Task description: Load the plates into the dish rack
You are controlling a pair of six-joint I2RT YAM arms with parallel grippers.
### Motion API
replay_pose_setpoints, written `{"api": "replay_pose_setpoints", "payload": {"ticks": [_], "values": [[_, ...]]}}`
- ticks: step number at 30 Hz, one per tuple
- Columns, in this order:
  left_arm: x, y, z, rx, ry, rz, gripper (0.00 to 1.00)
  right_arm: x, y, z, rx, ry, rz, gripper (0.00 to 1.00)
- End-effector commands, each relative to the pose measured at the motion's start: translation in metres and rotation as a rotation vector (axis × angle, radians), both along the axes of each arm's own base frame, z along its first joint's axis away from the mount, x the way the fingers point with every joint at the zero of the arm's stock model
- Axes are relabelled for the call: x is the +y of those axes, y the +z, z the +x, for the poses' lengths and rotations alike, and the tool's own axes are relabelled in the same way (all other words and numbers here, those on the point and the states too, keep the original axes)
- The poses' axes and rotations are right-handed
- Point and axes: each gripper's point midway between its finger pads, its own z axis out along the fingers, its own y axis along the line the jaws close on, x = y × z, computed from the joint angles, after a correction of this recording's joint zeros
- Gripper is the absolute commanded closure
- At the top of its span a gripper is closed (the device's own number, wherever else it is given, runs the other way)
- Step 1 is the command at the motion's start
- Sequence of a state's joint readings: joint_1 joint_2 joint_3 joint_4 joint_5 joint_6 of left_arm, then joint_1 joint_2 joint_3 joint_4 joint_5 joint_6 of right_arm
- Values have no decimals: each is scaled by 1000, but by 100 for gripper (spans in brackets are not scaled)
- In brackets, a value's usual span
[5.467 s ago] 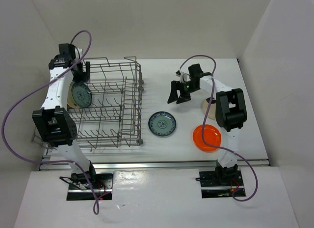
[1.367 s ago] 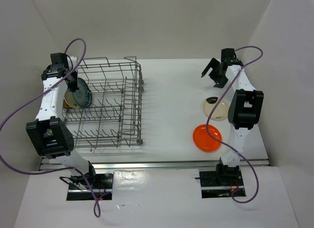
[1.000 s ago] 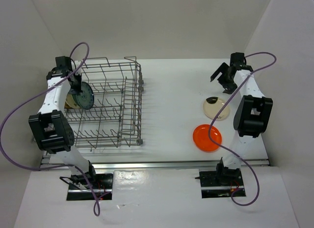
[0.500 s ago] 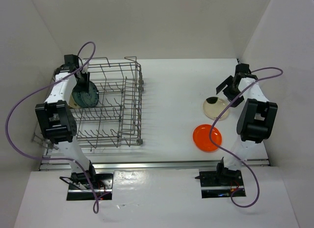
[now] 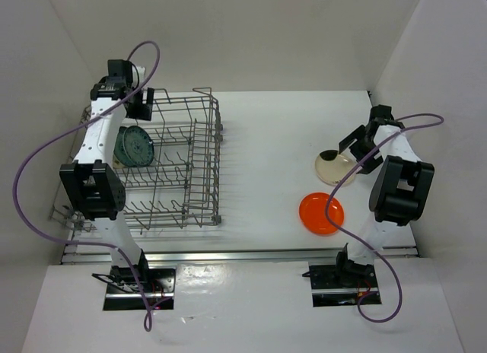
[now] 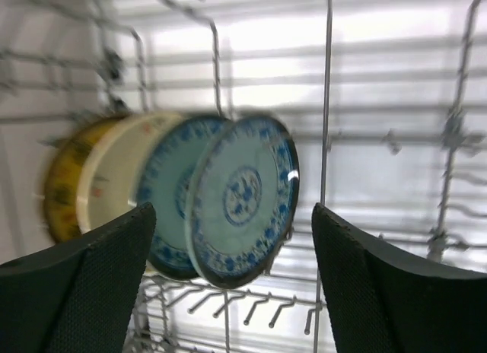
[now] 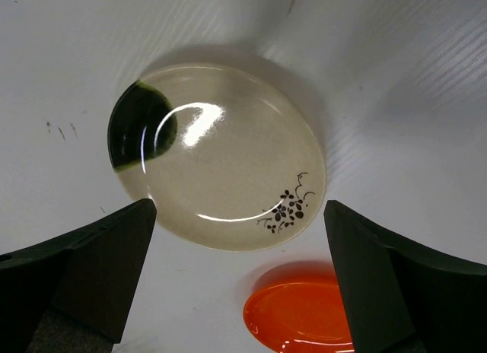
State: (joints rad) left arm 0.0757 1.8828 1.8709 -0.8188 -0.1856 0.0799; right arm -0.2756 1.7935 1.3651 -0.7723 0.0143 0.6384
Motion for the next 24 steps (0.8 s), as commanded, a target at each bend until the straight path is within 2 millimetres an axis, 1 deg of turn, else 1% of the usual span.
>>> {"api": "replay_pose_setpoints", "payload": {"ticks": [1, 2, 3, 4, 5, 6, 7, 8, 9, 10, 11, 12, 14, 15, 16, 17, 18, 20, 22, 23, 24], "values": [[3, 85, -1, -189, 10, 55, 9, -2, 8, -13, 9, -12, 2, 0], [-1, 96, -1, -218, -3, 42, 8, -3, 7, -18, 17, -5, -11, 0], [-3, 112, 0, -267, -6, 30, 7, -3, 0, -21, 23, 9, -15, 0], [-7, 125, -3, -309, -5, 11, 5, -6, 1, -23, 13, 0, -7, 0], [-16, 135, 0, -354, -28, -39, 1, -6, -3, -25, 9, -6, 19, 0], [-25, 146, 1, -389, -56, -79, 1, -3, -4, -26, 2, 10, 29, 2], [-36, 152, 2, -412, -95, -126, 1, -3, -13, -32, 11, 3, 47, 5], [-48, 158, 1, -433, -137, -174, 1, 0, -16, -33, 11, 8, 61, 6], [-70, 165, 4, -457, -214, -273, 1, 0, -18, -37, 17, 2, 75, 6], [-80, 165, 4, -460, -248, -321, 1, 2, -21, -37, 14, 6, 85, 7], [-97, 170, 3, -469, -319, -390, 1, 4, -25, -41, 26, 6, 90, 9], [-104, 174, 3, -487, -330, -434, 1, 4, -28, -41, 20, 14, 84, 9], [-114, 178, 4, -501, -360, -487, 1, 6, -32, -39, 4, 34, 95, 14], [-123, 178, 3, -494, -386, -536, 1, 8, -36, -39, -4, 48, 118, 17], [-127, 177, 4, -491, -401, -558, 1, 9, -38, -37, -16, 52, 124, 20], [-130, 177, 3, -488, -418, -571, 1, 7, -41, -36, -18, 45, 133, 23], [-137, 176, 4, -478, -438, -608, 1, 6, -41, -34, -27, 45, 129, 28], [-142, 179, 2, -482, -462, -635, 1, 7, -51, -32, -22, 48, 141, 33], [-146, 179, 2, -477, -461, -666, 1, 7, -52, -28, -34, 52, 145, 39], [-146, 175, 2, -468, -457, -669, 1, 8, -58, -30, -26, 51, 148, 42], [-148, 177, 1, -471, -464, -683, 2, 7, -57, -27, -37, 52, 144, 46]]}}
